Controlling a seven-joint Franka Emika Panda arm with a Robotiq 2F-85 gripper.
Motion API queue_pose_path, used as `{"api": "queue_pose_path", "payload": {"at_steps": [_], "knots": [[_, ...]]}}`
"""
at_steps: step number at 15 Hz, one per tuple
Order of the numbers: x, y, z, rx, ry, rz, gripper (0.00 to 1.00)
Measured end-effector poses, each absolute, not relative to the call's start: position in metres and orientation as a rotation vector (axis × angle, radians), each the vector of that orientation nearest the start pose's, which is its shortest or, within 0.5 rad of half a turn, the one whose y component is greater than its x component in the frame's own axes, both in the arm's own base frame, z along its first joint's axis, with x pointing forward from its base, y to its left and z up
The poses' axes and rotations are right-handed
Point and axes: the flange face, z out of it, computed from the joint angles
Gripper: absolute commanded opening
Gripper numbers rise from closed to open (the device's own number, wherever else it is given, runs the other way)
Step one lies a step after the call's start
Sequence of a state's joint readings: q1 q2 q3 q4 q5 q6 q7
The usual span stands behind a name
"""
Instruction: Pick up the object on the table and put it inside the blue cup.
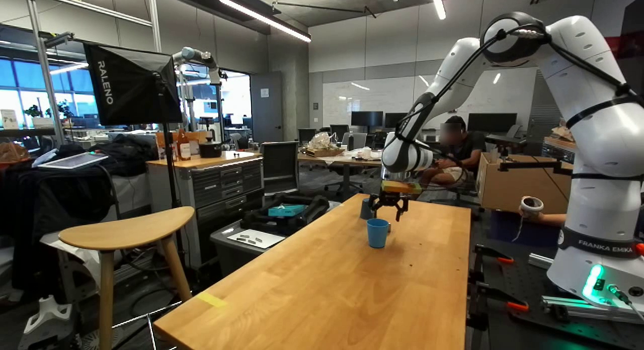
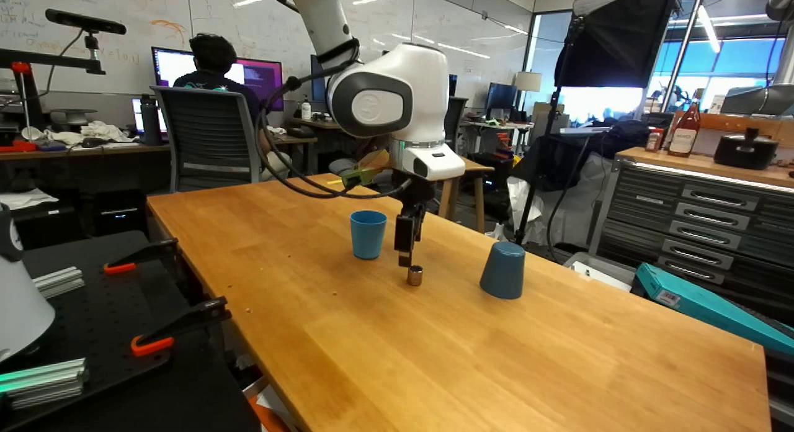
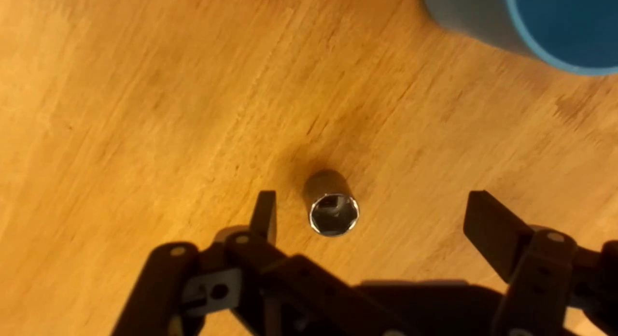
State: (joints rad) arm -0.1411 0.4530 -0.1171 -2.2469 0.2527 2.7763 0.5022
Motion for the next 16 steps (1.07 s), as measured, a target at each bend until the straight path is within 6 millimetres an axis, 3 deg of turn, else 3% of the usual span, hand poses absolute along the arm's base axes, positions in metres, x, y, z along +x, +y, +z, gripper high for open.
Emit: {"api": "queue_pose_path", "payload": {"at_steps": [3, 4, 5, 11, 12, 14, 16], "knots": [[0.524, -0.159, 0.15, -2.716, 1.492, -0.122, 1.0], [0.524, -0.162, 0.146, -2.712, 1.505, -0.121, 0.75], [0.525, -0.164, 0.142, -2.711, 1.514, -0.119, 0.75], [0.536, -0.169, 0.141, -2.681, 1.542, -0.142, 0.27], [0.537, -0.17, 0.142, -2.675, 1.546, -0.146, 0.69], [0.538, -0.168, 0.142, -2.664, 1.553, -0.142, 0.66], [0.537, -0.166, 0.14, -2.655, 1.554, -0.114, 0.8]]}}
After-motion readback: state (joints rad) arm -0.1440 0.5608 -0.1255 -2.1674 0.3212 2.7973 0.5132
